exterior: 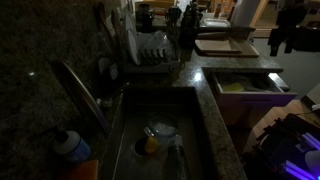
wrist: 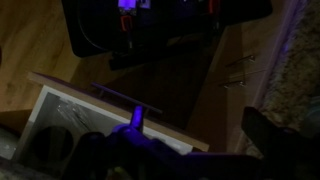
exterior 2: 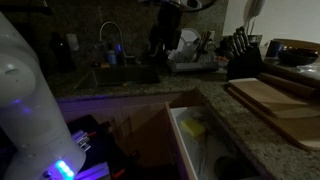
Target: Take the kitchen sponge out of the drawer and put it on the side of the sink
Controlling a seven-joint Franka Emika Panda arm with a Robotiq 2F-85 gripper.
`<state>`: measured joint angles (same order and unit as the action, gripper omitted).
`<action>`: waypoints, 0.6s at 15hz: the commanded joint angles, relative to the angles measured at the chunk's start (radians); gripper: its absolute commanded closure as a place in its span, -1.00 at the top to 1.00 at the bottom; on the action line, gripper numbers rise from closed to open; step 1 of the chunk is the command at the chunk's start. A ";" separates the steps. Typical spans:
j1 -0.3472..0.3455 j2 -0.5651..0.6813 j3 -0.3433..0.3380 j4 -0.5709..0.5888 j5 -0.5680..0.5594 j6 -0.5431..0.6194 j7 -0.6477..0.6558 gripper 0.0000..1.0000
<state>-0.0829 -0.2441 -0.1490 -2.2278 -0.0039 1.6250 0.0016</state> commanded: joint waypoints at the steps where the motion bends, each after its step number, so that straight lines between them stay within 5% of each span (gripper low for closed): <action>1: -0.045 0.005 0.020 -0.149 -0.061 0.146 0.177 1.00; 2: -0.051 0.023 0.018 -0.152 -0.058 0.155 0.232 1.00; 4: -0.025 0.000 -0.002 -0.134 0.054 0.098 0.095 1.00; 8: -0.033 0.013 0.012 -0.134 0.040 0.113 0.119 1.00; 9: -0.055 0.045 0.020 -0.139 0.005 0.183 0.247 1.00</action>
<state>-0.1033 -0.2346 -0.1486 -2.3635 0.0341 1.7407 0.1232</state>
